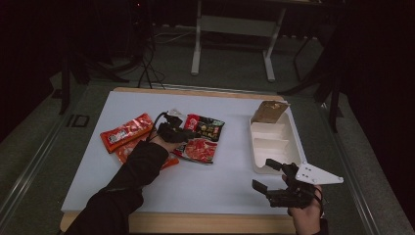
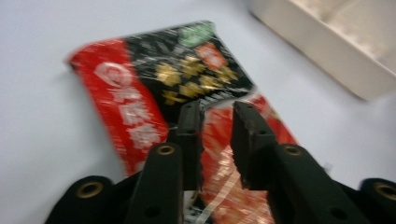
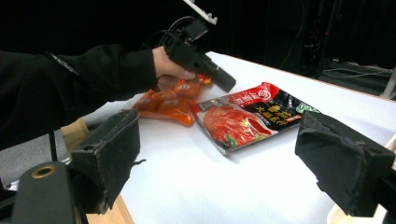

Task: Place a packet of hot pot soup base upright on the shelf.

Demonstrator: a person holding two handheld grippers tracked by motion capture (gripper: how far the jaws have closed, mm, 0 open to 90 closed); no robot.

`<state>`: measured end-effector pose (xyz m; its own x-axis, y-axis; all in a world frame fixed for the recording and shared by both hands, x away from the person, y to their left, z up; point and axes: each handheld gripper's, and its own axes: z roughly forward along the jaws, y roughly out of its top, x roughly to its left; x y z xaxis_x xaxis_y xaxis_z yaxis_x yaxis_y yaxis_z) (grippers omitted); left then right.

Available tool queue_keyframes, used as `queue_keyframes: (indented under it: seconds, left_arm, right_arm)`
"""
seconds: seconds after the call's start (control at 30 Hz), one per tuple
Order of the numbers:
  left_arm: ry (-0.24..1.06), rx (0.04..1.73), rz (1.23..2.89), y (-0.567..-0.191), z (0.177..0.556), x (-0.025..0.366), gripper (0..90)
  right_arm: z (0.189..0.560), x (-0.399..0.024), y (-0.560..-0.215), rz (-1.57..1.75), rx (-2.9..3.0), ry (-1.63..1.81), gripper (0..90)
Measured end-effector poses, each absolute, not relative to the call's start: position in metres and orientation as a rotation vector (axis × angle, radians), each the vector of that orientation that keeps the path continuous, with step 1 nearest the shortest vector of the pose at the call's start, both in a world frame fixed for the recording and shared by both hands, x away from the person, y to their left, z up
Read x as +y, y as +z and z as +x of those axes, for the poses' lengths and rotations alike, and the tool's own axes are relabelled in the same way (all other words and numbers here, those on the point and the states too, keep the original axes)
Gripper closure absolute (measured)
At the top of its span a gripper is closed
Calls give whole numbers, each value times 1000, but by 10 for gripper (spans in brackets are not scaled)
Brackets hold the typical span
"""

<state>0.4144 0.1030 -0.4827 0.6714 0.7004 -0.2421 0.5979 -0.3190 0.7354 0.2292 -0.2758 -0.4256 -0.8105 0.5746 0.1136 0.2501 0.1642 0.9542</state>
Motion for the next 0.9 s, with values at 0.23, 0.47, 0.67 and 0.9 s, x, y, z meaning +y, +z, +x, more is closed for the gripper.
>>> queue_keyframes:
  seconds: [0.23,0.47,0.67,0.9]
  left_arm:
    - [162,1045,1981,-491,436,109,584]
    - [202,1095,1989,-498,457,107,535]
    - [226,1146,1988,-504,475,105,535]
    - [221,1193,2029,-519,491,101,568]
  right_arm:
    - [230,-275,-427,797,2178,1686,137]
    - [230,-275,-427,798,2183,1678,137]
    - [230,-274,-428,790,2192,1675,138]
    - [230,-275,-428,790,2195,1674,138]
